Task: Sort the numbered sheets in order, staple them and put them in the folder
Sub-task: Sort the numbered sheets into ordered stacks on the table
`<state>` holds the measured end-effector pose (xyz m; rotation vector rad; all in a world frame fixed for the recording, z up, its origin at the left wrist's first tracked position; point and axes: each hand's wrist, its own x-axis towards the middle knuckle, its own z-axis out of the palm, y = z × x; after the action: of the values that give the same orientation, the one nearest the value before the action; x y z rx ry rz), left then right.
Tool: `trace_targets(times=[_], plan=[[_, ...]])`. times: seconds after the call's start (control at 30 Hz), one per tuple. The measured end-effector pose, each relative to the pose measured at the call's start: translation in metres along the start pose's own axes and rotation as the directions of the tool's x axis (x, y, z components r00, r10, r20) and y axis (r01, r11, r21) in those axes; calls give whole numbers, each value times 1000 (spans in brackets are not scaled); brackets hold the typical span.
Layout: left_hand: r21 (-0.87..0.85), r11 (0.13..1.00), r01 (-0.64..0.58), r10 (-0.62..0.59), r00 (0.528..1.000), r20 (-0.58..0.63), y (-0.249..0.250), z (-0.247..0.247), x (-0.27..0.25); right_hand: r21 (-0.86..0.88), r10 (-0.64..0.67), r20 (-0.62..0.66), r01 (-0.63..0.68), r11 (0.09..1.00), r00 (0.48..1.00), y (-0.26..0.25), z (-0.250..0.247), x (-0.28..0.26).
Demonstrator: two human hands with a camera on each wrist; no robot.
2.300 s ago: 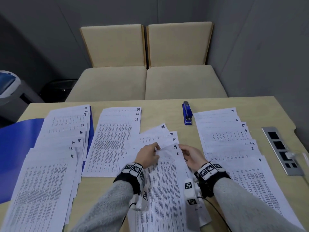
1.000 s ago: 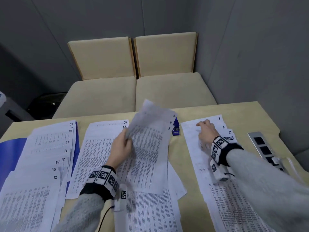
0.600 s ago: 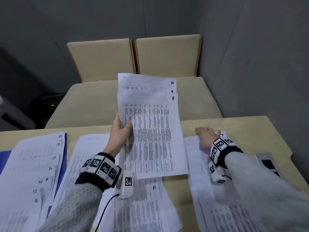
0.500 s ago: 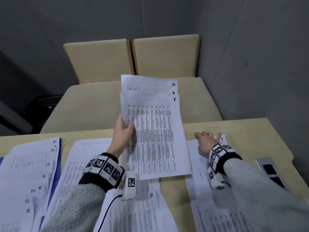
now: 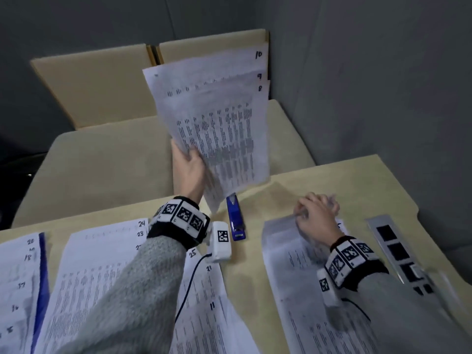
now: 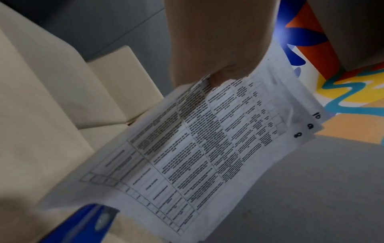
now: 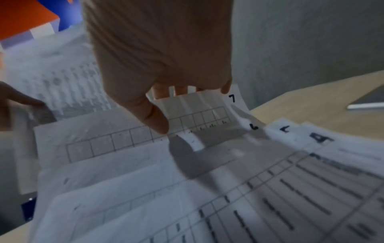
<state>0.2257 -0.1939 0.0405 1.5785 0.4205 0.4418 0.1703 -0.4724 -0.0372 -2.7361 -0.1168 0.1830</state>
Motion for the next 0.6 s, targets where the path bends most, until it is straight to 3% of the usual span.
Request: trace_targets(times=[0.13,0.37,0.6], plan=[[-81,992,96,-91,994,64,-3,28,-11,42,-9,-54,11,999,999,-3,-17,-17],[16,961,275,-274,948,163,-60,58,-40,101,-10,-66,17,995,998,-3,-35,-38],[180,887,426,-462,812,358,-147,79,-74,118,25,-41,-20,993,999,0,-36,-41]])
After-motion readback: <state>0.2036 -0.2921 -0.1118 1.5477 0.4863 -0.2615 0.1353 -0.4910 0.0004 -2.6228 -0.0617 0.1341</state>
